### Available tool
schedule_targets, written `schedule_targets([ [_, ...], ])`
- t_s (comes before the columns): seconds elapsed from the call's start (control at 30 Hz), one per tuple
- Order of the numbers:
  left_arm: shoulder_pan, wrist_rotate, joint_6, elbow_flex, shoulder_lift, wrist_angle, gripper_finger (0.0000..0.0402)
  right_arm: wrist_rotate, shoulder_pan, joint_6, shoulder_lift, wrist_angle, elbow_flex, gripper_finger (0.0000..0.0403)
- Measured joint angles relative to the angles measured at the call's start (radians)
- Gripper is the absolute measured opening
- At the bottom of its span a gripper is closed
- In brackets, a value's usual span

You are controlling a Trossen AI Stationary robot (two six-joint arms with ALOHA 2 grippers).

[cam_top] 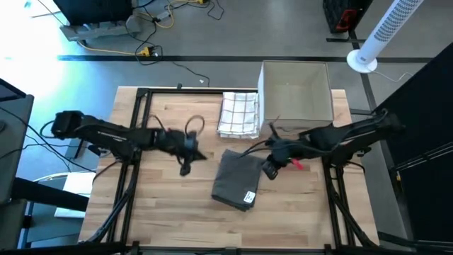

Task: Fold towel
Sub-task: Stack the gray towel on top of the white checkered towel

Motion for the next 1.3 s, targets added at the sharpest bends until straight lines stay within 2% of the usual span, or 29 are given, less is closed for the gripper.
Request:
schedule_targets([
  [0.2, 0.136, 0.102, 0.047, 0.184, -0.005, -0.005, 0.0000, 0.160, 0.091, 0.072, -0.090, 0.007, 0.000, 0.0000],
  [0.4, 0.165, 0.120, 0.142, 0.330, 0.039, -0.048, 0.0015, 0.303, 0.168, 0.078, -0.188, 0.008, 0.000, 0.0000],
  [0.73, 0.199, 0.111, 0.160, 0.616, 0.313, -0.228, 0.0096, 0.592, 0.280, -0.124, -0.336, 0.008, 0.000, 0.0000],
  [0.87, 0.216, 0.113, 0.168, 0.701, 0.405, -0.315, 0.0124, 0.610, 0.284, -0.215, -0.365, 0.008, 0.000, 0.0000],
  [1.0, 0.232, 0.126, 0.170, 0.739, 0.448, -0.351, 0.0142, 0.600, 0.282, -0.281, -0.384, 0.008, 0.000, 0.0000],
  [1.07, 0.247, 0.164, 0.197, 0.740, 0.459, -0.356, 0.0144, 0.600, 0.282, -0.298, -0.394, 0.008, 0.000, 0.0000],
  [1.2, 0.293, 0.308, 0.220, 0.740, 0.478, -0.360, 0.0143, 0.645, 0.273, -0.303, -0.419, 0.008, 0.000, 0.0000],
  [1.3, 0.308, 0.358, 0.218, 0.740, 0.494, -0.360, 0.0143, 0.658, 0.255, -0.303, -0.447, 0.007, 0.000, 0.0000],
])
